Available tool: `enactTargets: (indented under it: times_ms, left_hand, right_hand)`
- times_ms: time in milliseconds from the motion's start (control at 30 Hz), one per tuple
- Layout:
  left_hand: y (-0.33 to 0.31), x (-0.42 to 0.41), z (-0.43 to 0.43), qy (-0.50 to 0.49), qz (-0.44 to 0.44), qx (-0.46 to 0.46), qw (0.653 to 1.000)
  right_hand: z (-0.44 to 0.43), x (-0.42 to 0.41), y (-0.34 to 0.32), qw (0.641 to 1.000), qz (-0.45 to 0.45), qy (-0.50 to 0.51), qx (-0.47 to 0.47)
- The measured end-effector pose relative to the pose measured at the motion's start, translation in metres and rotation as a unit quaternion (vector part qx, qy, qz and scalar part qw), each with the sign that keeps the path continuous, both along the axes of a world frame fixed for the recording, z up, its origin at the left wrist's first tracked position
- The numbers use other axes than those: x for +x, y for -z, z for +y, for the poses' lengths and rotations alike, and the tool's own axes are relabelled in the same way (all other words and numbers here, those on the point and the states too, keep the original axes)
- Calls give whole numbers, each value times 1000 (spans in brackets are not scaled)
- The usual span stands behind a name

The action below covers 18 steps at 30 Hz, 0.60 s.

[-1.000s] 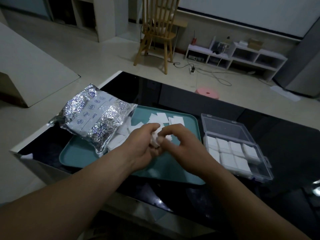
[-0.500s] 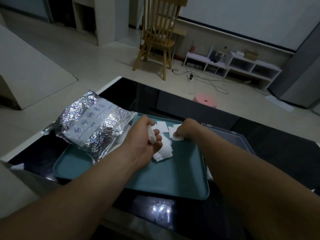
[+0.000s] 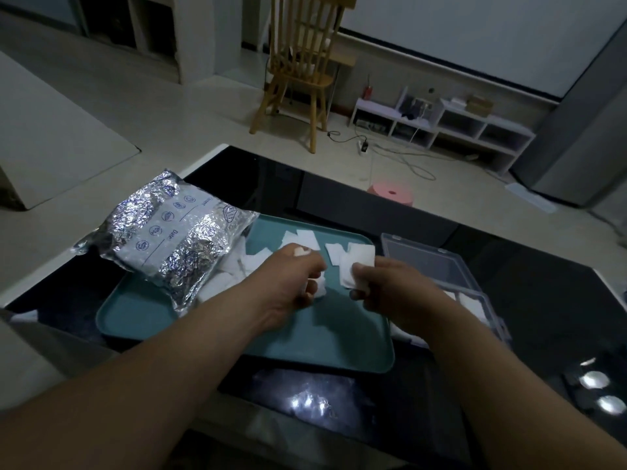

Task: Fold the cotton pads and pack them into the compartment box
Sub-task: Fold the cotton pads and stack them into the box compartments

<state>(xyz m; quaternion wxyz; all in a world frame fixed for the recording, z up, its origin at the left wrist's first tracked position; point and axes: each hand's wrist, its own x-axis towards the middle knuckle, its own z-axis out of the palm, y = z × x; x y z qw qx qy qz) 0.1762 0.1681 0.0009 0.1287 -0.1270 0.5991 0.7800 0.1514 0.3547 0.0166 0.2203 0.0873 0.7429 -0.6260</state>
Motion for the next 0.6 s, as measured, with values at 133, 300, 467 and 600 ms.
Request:
enactTargets:
  times_ms: [133, 300, 467, 600]
  left_hand:
    - [11, 15, 5, 82, 34, -103, 991]
    - [16, 13, 2, 91, 81, -180, 976]
    - [20, 12, -1, 96, 120, -297, 942]
    - [17, 13, -2, 93, 122, -298, 942]
  right_hand:
    - [-10, 22, 8, 997, -20, -2, -69]
    - [-11, 24, 9, 999, -20, 30, -7]
    - [-9, 25, 5, 998, 35, 46, 1]
    - [-6, 22, 0, 994, 82, 65, 14]
